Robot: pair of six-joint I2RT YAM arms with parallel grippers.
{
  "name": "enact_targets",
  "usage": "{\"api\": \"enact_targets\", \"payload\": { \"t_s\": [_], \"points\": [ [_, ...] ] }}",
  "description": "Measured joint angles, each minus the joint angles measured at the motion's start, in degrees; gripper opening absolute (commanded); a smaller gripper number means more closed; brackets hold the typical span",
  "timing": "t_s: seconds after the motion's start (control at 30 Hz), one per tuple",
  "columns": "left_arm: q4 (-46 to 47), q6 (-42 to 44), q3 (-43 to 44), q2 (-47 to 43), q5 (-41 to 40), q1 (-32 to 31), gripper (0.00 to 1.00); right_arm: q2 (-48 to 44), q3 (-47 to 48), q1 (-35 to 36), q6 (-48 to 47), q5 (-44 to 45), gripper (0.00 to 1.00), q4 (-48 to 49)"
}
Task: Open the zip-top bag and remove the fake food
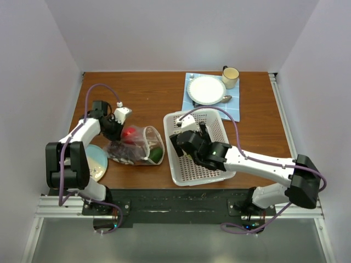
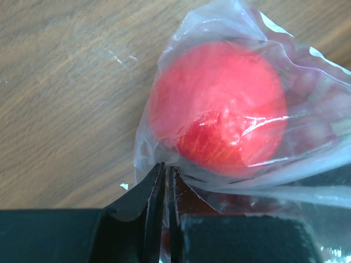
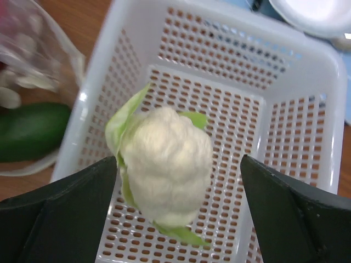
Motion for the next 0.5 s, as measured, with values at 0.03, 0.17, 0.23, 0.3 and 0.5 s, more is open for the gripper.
{"api": "enact_targets", "payload": {
  "t_s": [0.03,0.17,0.23,0.3,0.5],
  "points": [
    [-0.15,0.00,0.00,-0.20,0.00,-0.09,0.12,0.13,1.22,0.09,-2.16,-1.14,0.99,1.03],
    [-0.07,0.07,-0.52,-0.55,-0.09,-0.17,0.12,1.51,7.80,0.28,-13.16,-8.26,0.98,8.02],
    [0.02,0.33,-1.22,-0.87,-0.35,-0.17,0.12,2.84,9.88,0.37,-17.84,-12.55,0.94,11.28],
    [0.22,0.50,-1.97,-1.31,-0.90,-0.17,0.11,6.32,13.49,0.46,-21.92,-17.31,0.82,12.79],
    [1.05,0.68,-2.75,-1.62,-1.86,-0.22,0.11,19.85,21.44,0.68,-22.14,-24.17,0.45,13.29]
  ]
}}
